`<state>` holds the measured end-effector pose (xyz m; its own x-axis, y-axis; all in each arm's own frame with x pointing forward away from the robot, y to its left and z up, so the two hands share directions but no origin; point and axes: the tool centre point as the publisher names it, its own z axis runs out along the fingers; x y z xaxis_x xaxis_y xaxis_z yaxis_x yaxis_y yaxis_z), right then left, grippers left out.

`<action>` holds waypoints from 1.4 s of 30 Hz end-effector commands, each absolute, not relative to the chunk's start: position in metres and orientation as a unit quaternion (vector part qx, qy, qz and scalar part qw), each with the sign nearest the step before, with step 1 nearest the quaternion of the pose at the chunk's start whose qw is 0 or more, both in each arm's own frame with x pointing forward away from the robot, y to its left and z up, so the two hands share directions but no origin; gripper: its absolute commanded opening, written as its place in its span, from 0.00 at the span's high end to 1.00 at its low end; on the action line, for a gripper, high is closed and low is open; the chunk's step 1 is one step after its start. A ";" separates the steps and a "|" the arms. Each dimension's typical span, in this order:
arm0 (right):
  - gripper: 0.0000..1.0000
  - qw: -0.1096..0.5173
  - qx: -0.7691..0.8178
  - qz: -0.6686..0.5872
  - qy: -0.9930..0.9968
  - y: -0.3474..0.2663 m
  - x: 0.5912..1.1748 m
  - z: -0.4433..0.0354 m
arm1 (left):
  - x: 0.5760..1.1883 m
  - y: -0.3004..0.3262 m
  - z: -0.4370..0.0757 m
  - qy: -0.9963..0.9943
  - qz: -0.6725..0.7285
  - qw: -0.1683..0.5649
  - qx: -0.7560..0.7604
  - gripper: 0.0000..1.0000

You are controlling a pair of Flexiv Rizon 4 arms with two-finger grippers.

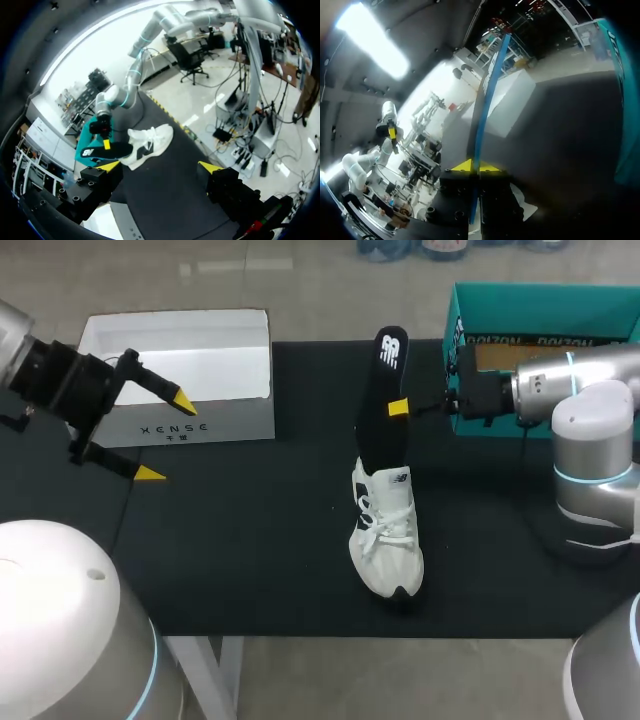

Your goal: Take the shoe out of the shoebox, open the shoe tongue, remove and reinsert the insole, then place the shoe into the shoebox

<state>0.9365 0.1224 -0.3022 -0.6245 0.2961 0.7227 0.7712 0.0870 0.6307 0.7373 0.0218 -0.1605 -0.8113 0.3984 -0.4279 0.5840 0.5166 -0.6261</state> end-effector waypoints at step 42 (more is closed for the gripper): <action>0.10 0.206 -0.371 -0.514 -0.745 0.132 0.875 -0.341 | 0.737 0.022 -0.160 0.864 -0.400 0.115 0.285 0.00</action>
